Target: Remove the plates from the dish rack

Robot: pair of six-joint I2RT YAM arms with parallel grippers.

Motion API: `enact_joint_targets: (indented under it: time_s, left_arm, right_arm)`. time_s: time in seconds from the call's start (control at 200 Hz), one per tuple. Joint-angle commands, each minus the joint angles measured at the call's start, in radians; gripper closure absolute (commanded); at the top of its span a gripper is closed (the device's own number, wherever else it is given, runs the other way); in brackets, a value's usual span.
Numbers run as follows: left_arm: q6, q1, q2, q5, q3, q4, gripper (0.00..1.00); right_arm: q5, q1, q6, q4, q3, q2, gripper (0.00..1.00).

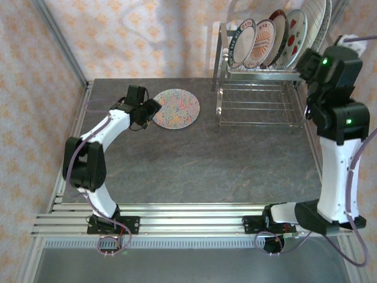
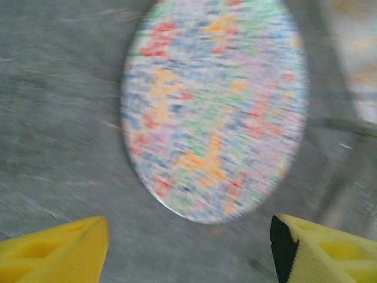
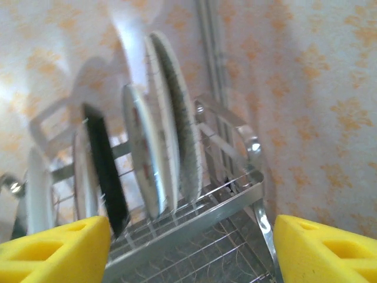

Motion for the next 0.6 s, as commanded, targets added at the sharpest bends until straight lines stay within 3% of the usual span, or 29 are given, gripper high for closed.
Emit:
enact_joint_targets:
  time_s: [0.0,0.155,0.375,0.596]
  left_arm:
    - [0.072,-0.058,-0.113,-0.05,0.061,-0.082,0.27]
    - [0.126,-0.15,-0.234,-0.042,0.087,-0.107,0.27]
    - [0.195,-0.231,-0.371,0.048,0.085,-0.104,0.29]
    - [0.27,-0.276,-0.505,0.099,0.063,-0.057,0.29]
  right_arm:
    - [-0.209,-0.132,0.093,-0.066,0.085,0.07,0.29]
    - [-0.46,-0.291,0.081,-0.024,0.178,0.183,0.34]
    - [-0.838,-0.49,0.024,0.113,0.127,0.215,0.48]
    - [-0.997,-0.515,-0.083,0.106,0.154,0.241,0.53]
